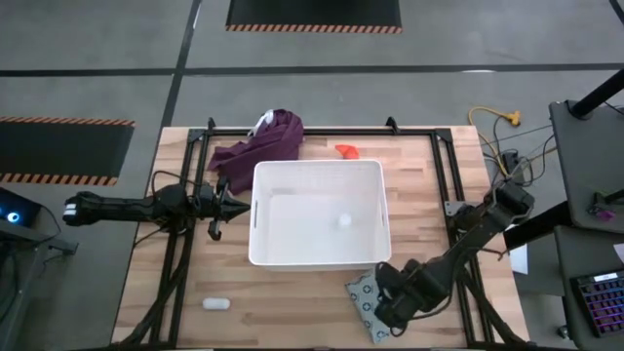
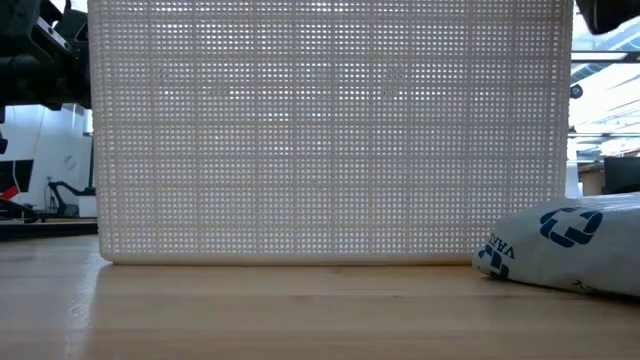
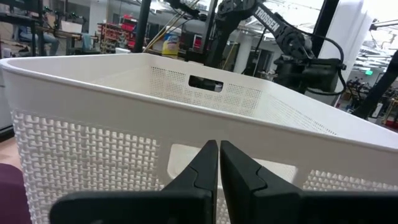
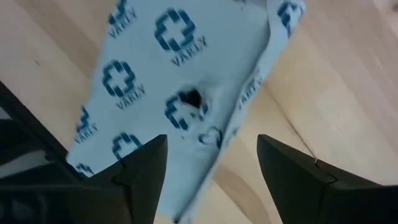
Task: Pick & place medical supplies in basket/bin
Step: Put the light blue mailer bag into the white bin
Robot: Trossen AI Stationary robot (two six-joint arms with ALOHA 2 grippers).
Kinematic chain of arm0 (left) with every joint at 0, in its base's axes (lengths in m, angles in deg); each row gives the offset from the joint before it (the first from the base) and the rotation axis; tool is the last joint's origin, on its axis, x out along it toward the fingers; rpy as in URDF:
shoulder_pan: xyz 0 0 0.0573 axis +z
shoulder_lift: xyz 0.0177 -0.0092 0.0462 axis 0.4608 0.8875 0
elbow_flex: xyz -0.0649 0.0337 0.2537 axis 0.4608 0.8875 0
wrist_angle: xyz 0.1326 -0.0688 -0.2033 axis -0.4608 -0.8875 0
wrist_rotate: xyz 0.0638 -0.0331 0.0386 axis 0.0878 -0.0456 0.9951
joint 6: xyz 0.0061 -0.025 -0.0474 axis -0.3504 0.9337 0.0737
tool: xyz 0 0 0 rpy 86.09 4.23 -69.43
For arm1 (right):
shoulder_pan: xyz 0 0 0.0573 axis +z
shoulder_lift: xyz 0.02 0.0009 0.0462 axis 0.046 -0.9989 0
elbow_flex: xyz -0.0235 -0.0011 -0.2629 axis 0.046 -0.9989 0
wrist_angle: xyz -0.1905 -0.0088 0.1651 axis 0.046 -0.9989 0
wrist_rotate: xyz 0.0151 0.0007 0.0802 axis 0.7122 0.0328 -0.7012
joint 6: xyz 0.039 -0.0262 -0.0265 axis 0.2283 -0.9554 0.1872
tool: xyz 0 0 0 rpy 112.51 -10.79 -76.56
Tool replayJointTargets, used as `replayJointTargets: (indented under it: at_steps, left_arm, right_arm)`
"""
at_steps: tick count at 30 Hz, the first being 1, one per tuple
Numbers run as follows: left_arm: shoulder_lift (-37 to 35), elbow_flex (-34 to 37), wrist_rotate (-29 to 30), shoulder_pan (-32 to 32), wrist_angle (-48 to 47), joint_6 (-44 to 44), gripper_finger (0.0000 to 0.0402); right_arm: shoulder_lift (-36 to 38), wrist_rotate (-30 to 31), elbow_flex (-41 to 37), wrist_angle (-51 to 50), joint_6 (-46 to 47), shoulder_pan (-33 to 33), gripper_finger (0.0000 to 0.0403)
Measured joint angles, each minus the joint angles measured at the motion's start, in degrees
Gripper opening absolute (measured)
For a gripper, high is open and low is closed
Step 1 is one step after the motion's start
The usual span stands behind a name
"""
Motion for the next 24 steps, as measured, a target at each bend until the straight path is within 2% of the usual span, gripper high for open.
replayJointTargets:
  at_steps: [10,18,24]
  left_arm:
    - [0.0,0.0,0.0,0.0,0.0,0.2,0.0000]
    - [0.0,0.0,0.0,0.0,0.0,0.2,0.0000]
    - [0.0,0.0,0.0,0.0,0.0,0.2,0.0000]
  right_arm:
    - [0.4,7.5,-2.2,1.4,5.3,0.2,0.0235]
    - [0.4,7.5,-9.4,13.8,6.9,0.8,0.0230]
    - [0.7,8.1,-12.6,15.4,11.1,1.3,0.0224]
